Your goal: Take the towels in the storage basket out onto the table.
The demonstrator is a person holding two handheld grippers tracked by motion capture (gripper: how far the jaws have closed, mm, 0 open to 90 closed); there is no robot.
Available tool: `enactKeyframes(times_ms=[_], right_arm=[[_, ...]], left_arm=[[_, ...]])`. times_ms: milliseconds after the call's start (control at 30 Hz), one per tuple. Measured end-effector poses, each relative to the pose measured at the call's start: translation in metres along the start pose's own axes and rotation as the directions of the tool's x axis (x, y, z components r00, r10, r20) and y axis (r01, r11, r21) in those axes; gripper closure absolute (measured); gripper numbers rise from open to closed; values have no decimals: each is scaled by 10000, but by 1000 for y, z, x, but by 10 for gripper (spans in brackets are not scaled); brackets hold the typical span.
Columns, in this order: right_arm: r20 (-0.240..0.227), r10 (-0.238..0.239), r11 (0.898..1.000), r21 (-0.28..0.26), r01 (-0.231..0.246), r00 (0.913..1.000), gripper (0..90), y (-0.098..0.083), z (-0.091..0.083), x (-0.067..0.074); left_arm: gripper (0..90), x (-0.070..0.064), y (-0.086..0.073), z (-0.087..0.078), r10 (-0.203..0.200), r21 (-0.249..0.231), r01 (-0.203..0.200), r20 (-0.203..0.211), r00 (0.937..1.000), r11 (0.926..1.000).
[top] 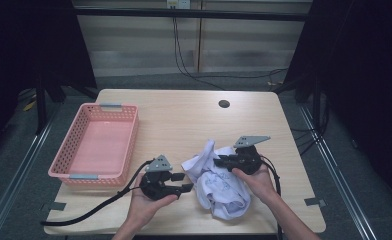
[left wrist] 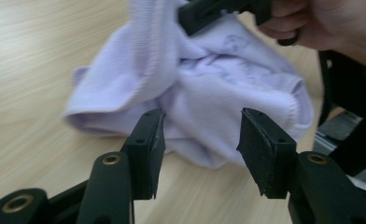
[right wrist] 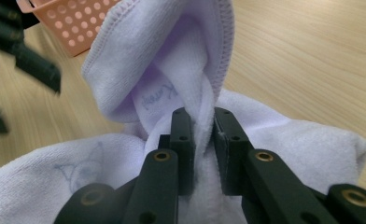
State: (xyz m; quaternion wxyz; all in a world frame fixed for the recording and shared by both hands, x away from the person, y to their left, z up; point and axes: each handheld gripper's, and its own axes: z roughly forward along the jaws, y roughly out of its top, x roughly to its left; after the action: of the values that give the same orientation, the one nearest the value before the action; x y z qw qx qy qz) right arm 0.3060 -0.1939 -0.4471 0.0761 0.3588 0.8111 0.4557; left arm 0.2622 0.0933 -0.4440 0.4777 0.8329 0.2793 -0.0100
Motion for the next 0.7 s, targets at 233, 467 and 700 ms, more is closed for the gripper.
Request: enactKeyframes(times_ms=[233, 467, 700], right_arm=[[139, 254, 9993, -261, -251, 9996, 784, 2, -6, -5], [82, 297, 9991, -289, -295, 9995, 799, 0, -9, -7], [650, 920, 9870, -1378, -824, 9936, 810, 13, -40, -26]], left_arm=[[326, 7, 5, 40, -68, 26, 66, 622, 9980, 10000], [748, 2, -4, 62, 404, 550, -435, 551, 9977, 9975], [806, 9, 20, 15, 449, -750, -436, 152, 9989, 9962]])
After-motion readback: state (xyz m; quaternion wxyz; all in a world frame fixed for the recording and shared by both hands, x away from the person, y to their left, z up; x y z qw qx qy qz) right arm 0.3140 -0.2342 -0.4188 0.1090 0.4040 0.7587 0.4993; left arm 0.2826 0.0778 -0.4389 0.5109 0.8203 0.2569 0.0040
